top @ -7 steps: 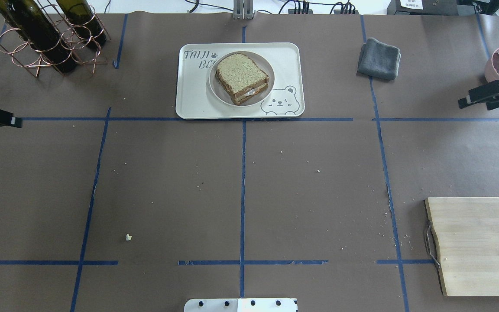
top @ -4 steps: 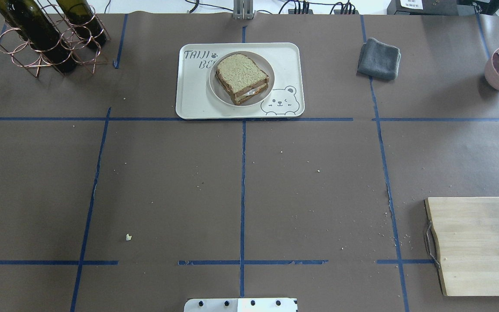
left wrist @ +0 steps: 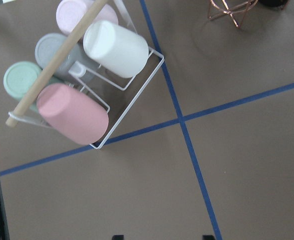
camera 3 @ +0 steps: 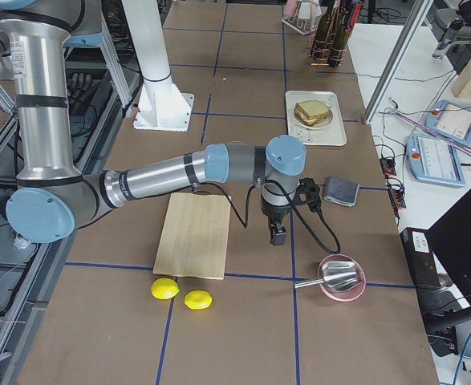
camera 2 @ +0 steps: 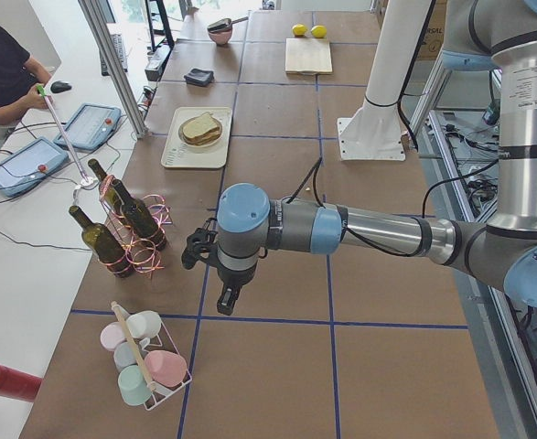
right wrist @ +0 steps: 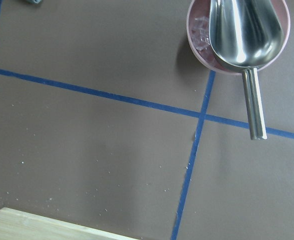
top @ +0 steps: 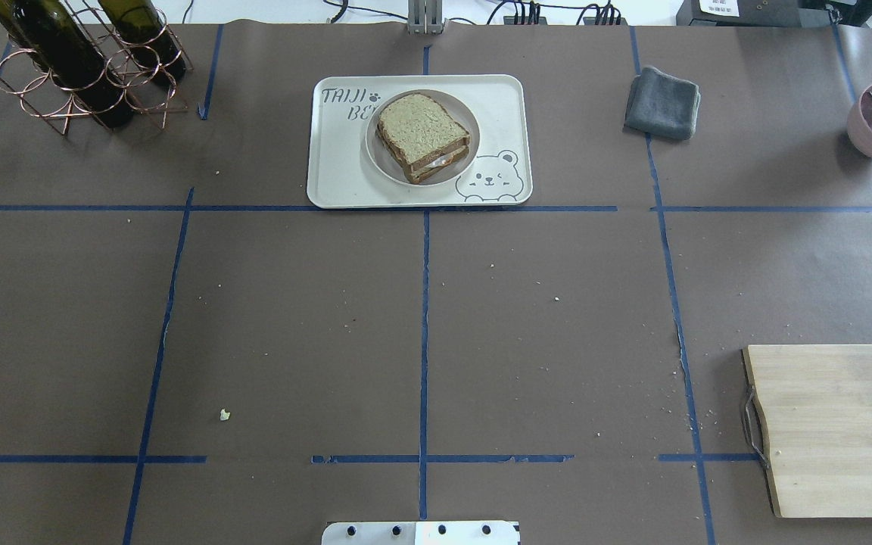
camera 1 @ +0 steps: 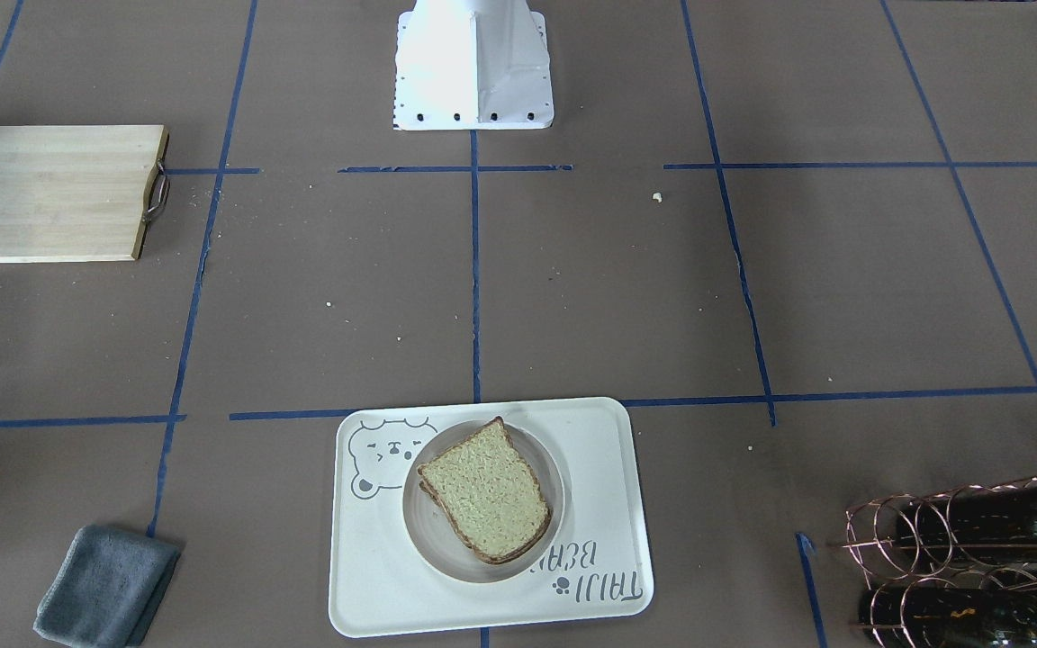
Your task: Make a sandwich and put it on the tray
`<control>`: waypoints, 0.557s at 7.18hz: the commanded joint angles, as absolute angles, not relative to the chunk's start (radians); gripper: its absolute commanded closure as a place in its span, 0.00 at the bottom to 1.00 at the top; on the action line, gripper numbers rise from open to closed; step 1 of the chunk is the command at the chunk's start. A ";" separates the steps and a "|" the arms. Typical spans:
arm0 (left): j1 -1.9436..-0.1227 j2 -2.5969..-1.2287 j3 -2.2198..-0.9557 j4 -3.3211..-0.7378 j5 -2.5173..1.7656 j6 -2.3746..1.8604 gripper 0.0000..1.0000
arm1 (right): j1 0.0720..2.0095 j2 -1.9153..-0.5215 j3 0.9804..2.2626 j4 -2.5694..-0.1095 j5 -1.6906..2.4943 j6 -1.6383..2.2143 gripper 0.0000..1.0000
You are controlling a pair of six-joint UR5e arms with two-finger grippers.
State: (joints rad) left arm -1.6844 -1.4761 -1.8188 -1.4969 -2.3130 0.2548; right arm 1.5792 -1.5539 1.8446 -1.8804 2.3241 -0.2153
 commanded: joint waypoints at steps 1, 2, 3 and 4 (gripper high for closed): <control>-1.683 -1.453 -1.806 -1.474 -2.338 0.261 0.00 | 1.580 -1.600 1.868 -1.884 2.324 -0.225 0.00; -1.675 -1.425 -1.804 -1.477 -2.338 0.261 0.00 | 1.580 -1.614 1.868 -1.881 2.325 -0.227 0.00; -1.675 -1.424 -1.802 -1.479 -2.338 0.261 0.00 | 1.580 -1.621 1.884 -1.882 2.326 -0.244 0.00; -1.675 -1.422 -1.807 -1.482 -2.359 0.261 0.00 | 1.580 -1.629 1.881 -1.884 2.324 -0.248 0.00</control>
State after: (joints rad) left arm -1.6762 -1.4278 -1.8048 -1.4789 -2.3427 0.2607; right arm 1.5800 -1.6178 1.8772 -1.8826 2.3245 -0.2390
